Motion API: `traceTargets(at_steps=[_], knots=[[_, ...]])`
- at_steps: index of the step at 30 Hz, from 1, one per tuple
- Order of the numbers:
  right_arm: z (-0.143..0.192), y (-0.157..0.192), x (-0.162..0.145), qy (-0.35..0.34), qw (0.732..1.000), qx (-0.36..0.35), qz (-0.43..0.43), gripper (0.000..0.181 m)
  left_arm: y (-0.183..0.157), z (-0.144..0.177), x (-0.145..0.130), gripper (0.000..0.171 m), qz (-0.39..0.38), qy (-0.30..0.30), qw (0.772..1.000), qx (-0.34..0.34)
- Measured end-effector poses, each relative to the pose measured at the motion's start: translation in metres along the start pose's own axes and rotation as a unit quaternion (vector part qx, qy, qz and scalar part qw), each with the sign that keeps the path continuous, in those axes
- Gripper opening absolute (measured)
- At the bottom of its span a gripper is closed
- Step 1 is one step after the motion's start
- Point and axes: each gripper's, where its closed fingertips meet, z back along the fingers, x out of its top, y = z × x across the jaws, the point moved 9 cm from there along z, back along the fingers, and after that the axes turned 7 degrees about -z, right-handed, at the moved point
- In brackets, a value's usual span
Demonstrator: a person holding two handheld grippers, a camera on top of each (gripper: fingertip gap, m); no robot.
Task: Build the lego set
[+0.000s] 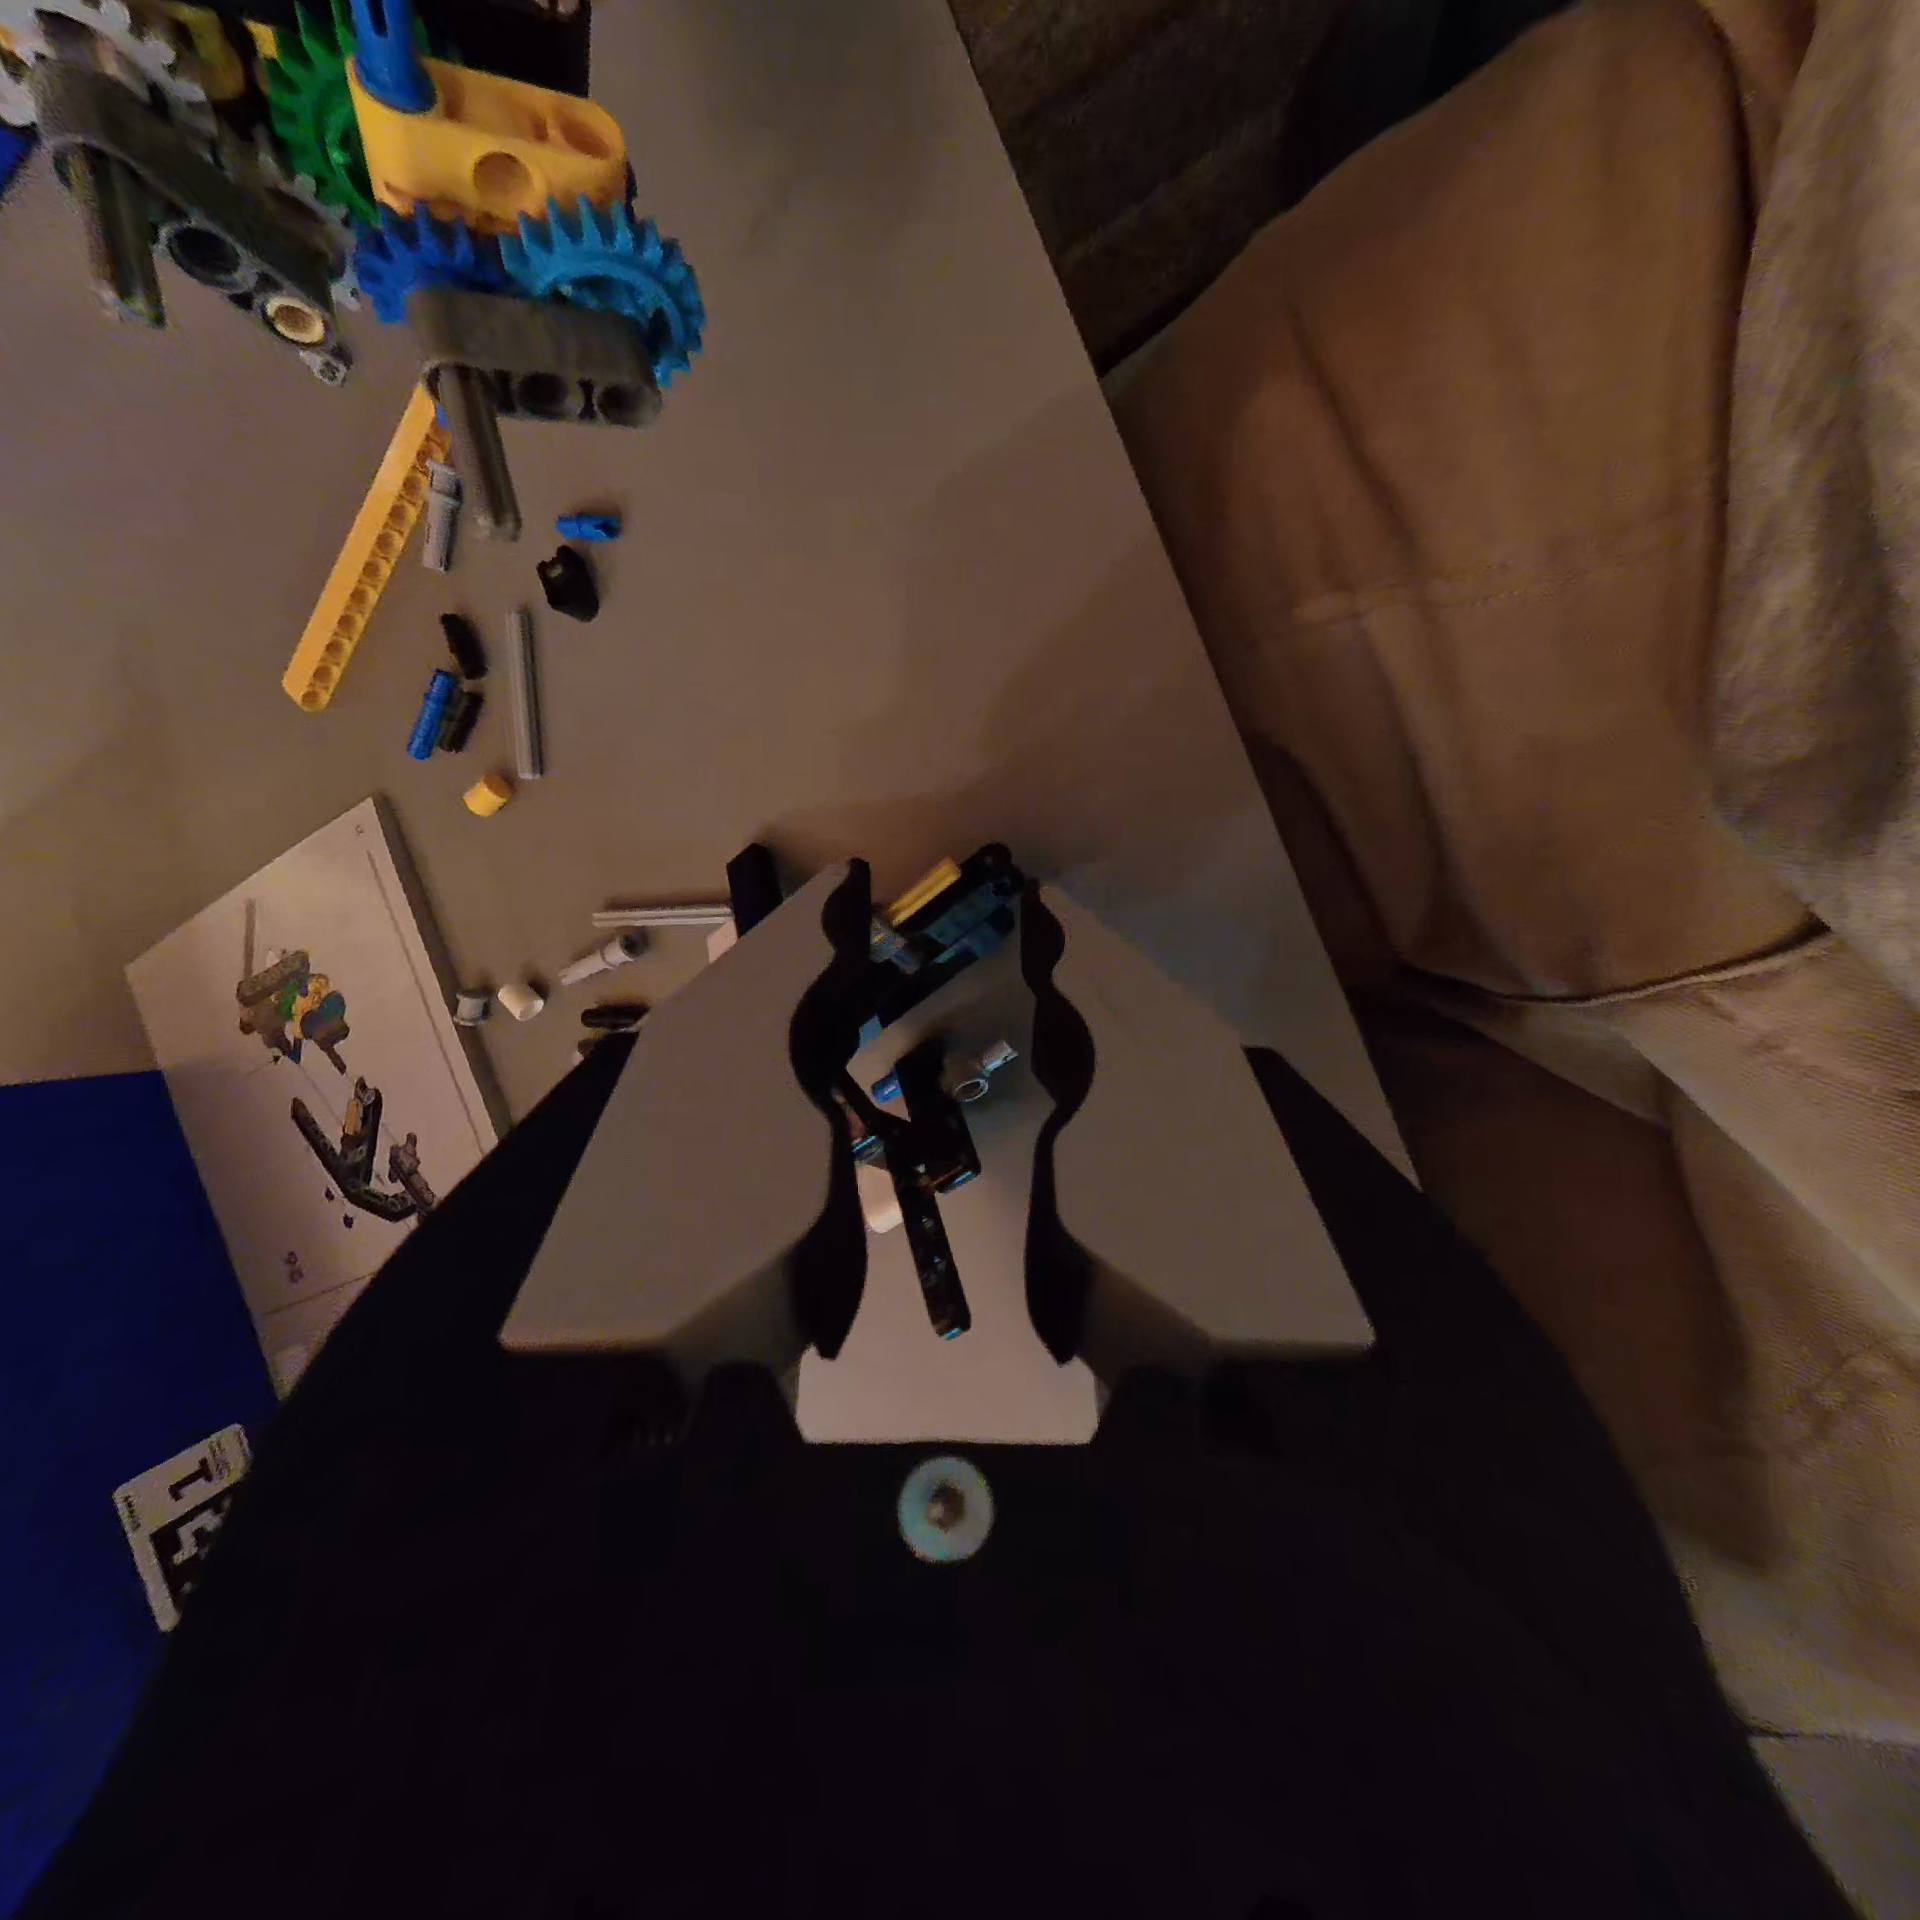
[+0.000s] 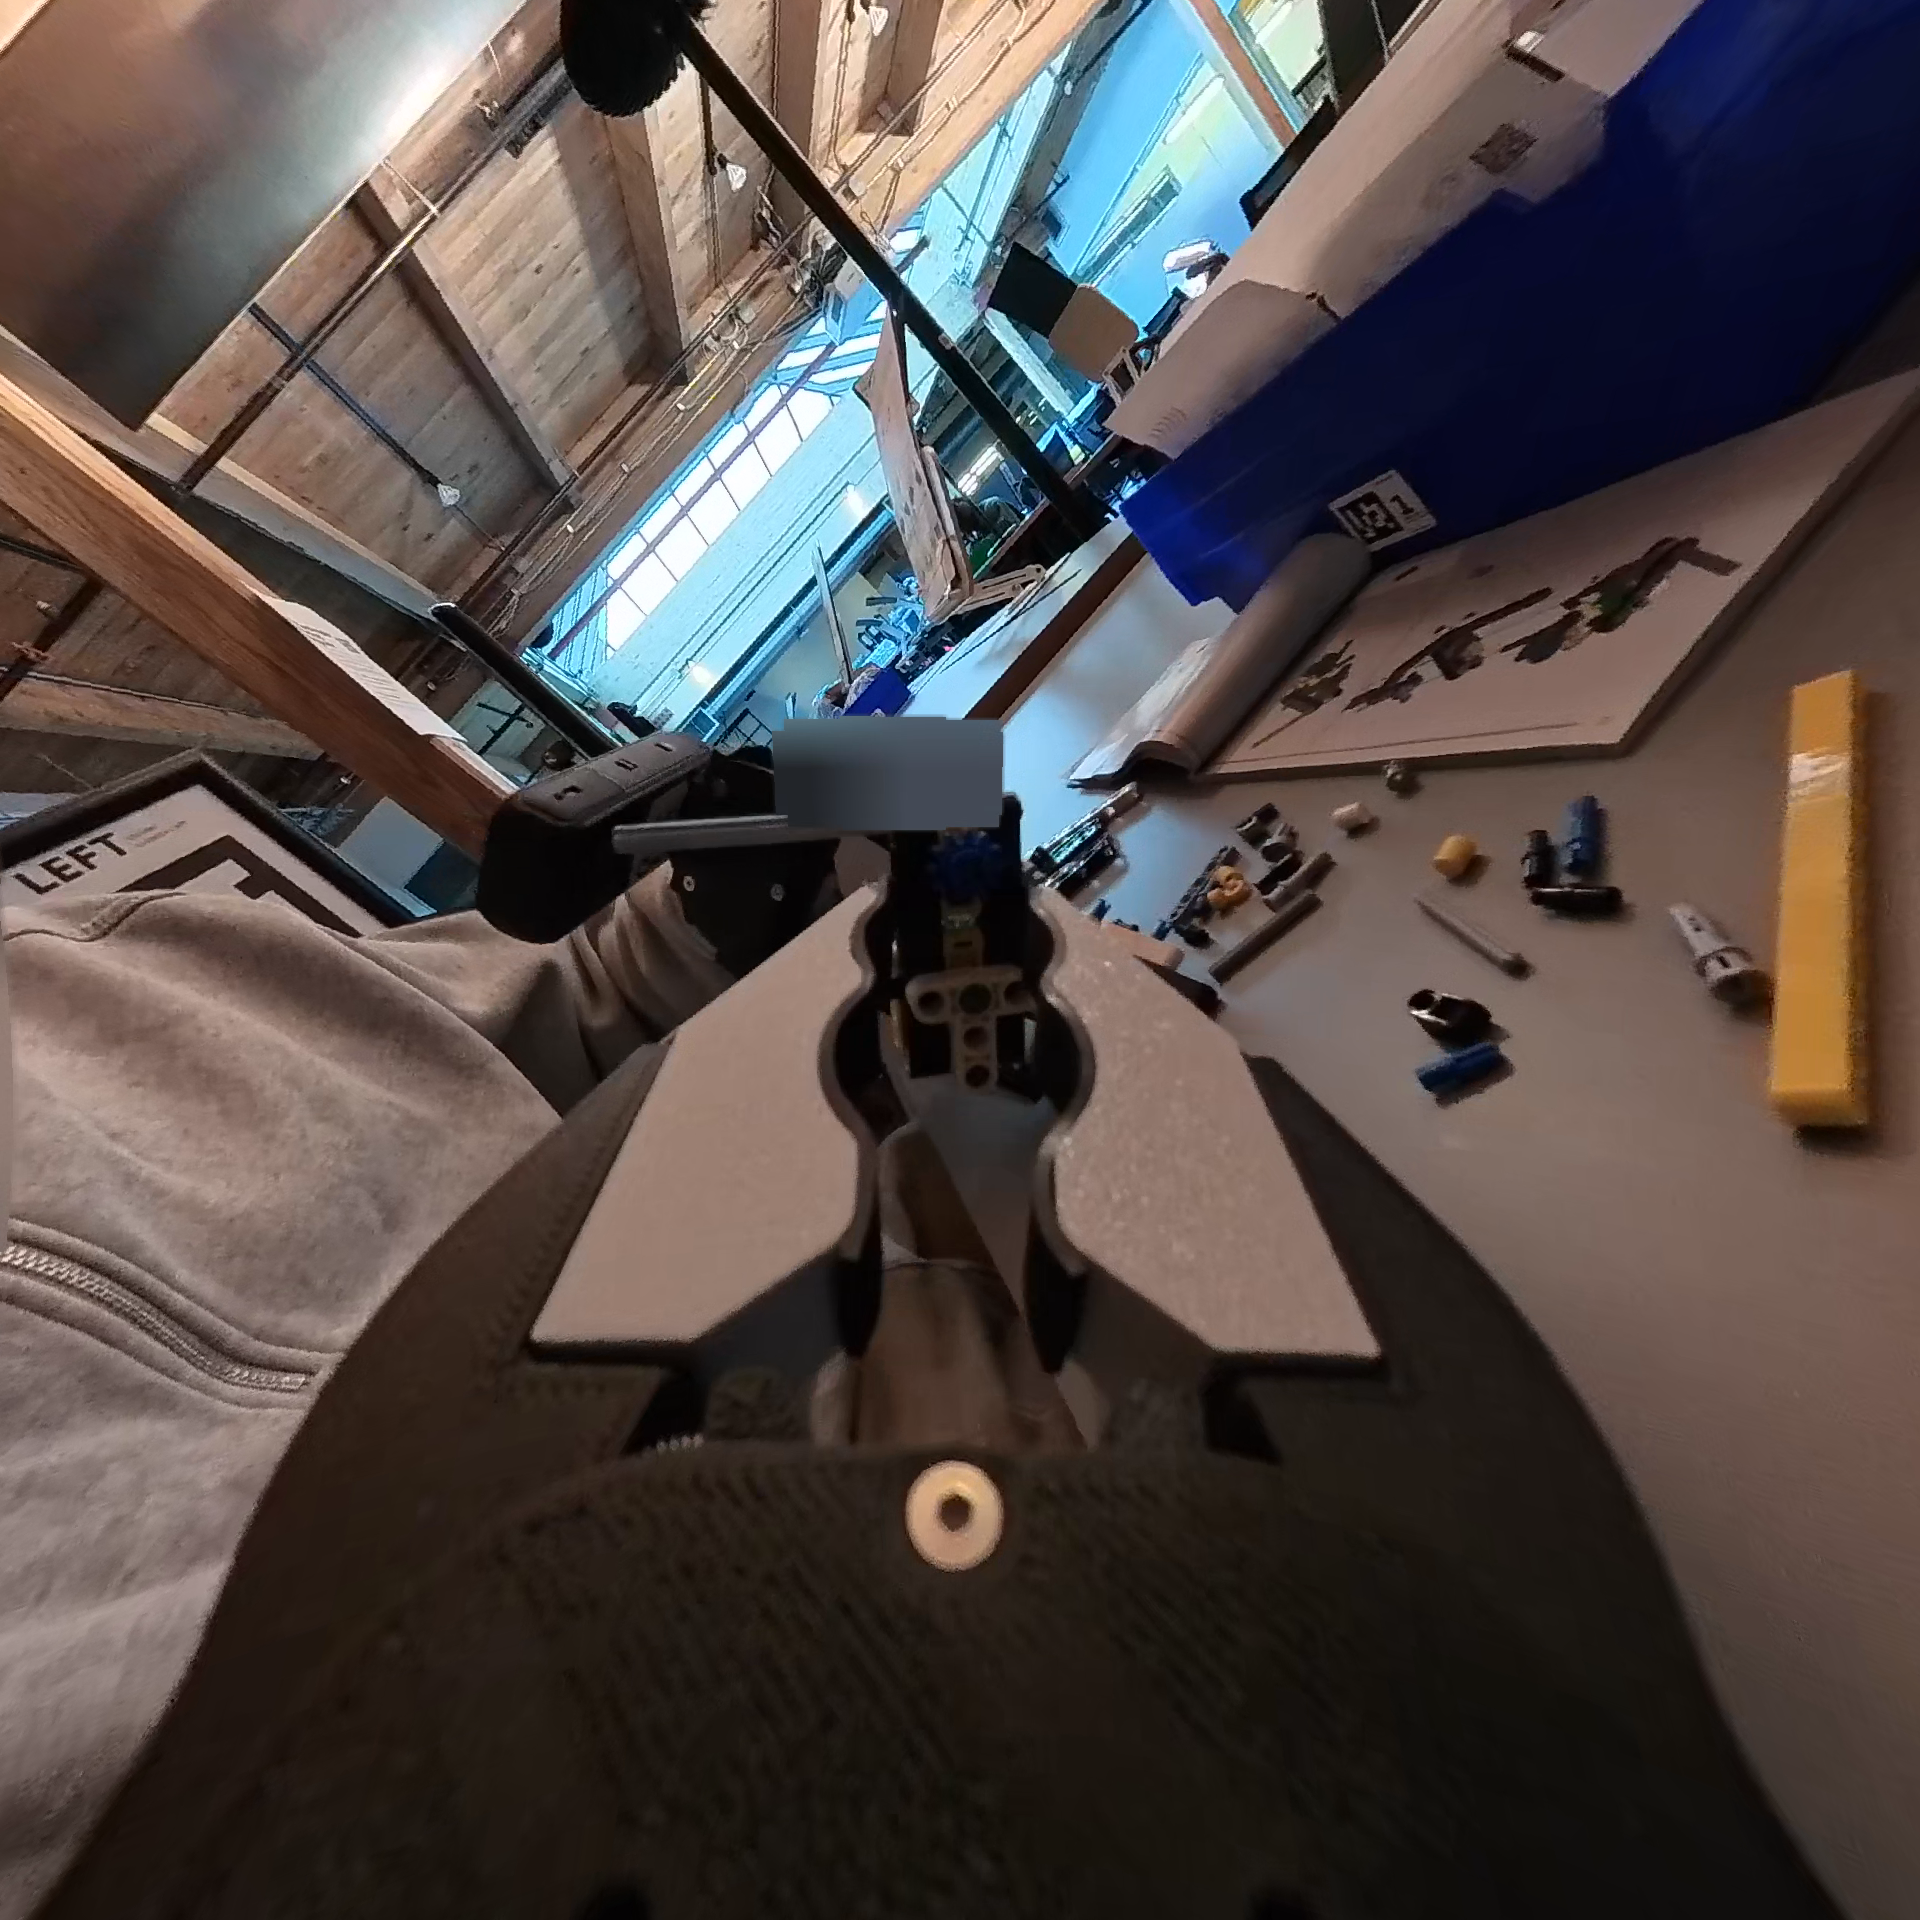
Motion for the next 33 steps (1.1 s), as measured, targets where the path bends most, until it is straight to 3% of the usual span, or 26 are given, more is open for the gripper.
traceTargets(at_steps=[5,12,19,24,30,33], knots=[[-0.001,0.0,-0.001,0.003,1.0,-0.002,0.001,0.022,0.002,0.006,0.001,0.026,0.01,-0.011,1.0,0.021],[-0.007,-0.005,-0.008,0.042,0.998,-0.036,0.002,0.022,0.003,0.024,-0.004,0.026,0.14,-0.15,0.978,0.035],[-0.018,-0.014,-0.019,0.096,0.992,-0.078,-0.02,0.022,-0.012,0.015,-0.012,0.028,0.109,-0.082,0.989,0.062],[-0.016,-0.015,-0.017,0.082,0.994,-0.072,-0.032,0.022,-0.008,0.017,-0.009,0.039,0.096,-0.092,0.988,0.074],[-0.014,-0.014,-0.015,0.074,0.995,-0.068,-0.029,0.022,-0.019,0.022,0.007,0.037,0.089,-0.09,0.988,0.09],[-0.013,-0.013,-0.014,0.072,0.995,-0.064,-0.028,0.022,-0.03,0.019,0.013,0.031,0.117,-0.076,0.98,0.146]])
